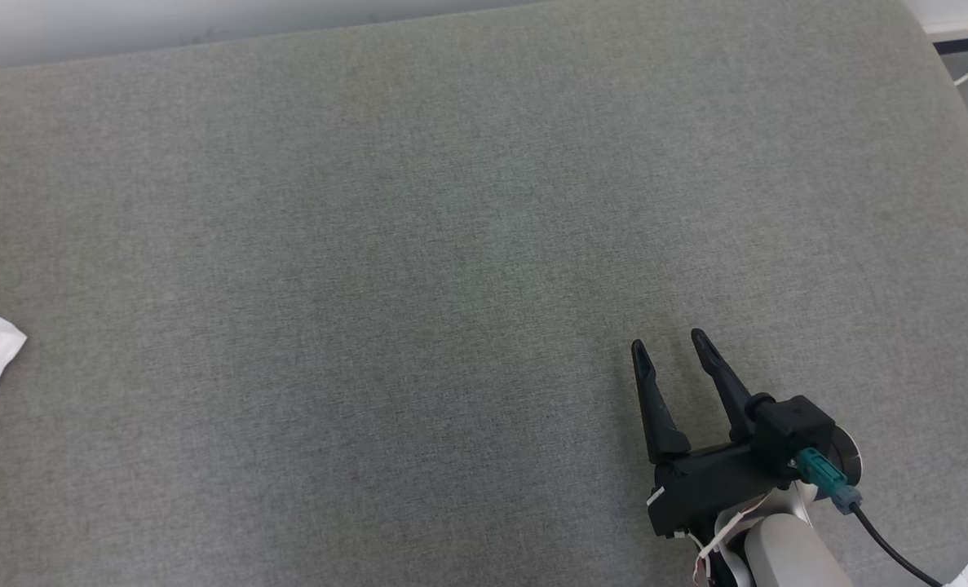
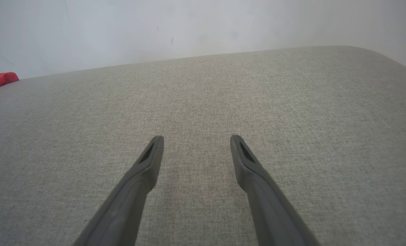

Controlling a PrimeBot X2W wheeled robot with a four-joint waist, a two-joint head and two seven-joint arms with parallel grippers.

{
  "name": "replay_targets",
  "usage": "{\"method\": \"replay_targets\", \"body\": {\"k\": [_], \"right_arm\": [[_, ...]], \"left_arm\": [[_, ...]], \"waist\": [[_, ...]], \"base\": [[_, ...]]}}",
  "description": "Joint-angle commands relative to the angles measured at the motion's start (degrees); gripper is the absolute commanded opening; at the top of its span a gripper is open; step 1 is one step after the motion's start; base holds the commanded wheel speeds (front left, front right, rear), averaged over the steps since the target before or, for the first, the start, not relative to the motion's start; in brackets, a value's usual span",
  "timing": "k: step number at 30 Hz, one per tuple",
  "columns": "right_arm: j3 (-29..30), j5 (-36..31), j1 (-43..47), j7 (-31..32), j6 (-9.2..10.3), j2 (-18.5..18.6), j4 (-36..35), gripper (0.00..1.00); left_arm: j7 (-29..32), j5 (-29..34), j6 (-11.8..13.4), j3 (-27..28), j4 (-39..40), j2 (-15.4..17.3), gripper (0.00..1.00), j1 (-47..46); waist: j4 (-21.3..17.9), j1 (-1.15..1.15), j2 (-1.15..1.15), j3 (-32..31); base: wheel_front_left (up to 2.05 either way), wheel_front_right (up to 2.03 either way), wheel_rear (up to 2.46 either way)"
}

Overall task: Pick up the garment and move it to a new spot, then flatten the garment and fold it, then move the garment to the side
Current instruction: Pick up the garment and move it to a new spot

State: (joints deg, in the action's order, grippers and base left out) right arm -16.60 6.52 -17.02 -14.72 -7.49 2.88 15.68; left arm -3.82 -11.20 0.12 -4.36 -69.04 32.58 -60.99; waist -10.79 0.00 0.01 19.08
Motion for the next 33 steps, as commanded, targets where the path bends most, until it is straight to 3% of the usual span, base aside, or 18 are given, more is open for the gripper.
{"method": "replay_targets", "body": {"k": [1,8,18,26,33], "right_arm": [[-0.01,-0.04,-0.11,-0.25,0.0,0.01,0.12,1.0],[0.23,0.03,0.78,0.24,0.0,0.01,0.73,1.0],[0.29,1.22,2.45,0.43,0.0,0.02,0.83,1.0],[0.87,2.05,3.91,0.3,-0.01,0.02,0.87,1.0],[0.85,3.21,4.91,0.06,0.0,0.02,1.1,1.0]], "left_arm": [[-1.24,0.53,0.05,-0.48,-0.3,-0.03,0.0,-0.21],[-6.99,1.15,-0.89,-1.99,1.08,-0.47,0.0,-1.91],[-10.67,2.77,-2.86,-4.98,6.17,-0.54,0.0,-5.95],[-11.34,3.58,-3.92,-7.68,15.53,-3.85,0.0,-7.3],[-10.22,2.6,-5.4,-10.05,24.9,-6.83,0.0,-5.68]], "waist": [[0.66,0.0,-0.01,-0.52],[2.74,0.0,-0.01,-3.39],[4.59,0.0,-0.01,-7.64],[5.04,0.0,-0.01,-10.77],[3.15,0.0,-0.01,-12.94]], "base": [[0.0,0.0,0.0],[0.0,0.0,0.0],[0.0,0.0,0.0],[0.0,0.0,0.0],[0.0,0.0,0.0]]}}
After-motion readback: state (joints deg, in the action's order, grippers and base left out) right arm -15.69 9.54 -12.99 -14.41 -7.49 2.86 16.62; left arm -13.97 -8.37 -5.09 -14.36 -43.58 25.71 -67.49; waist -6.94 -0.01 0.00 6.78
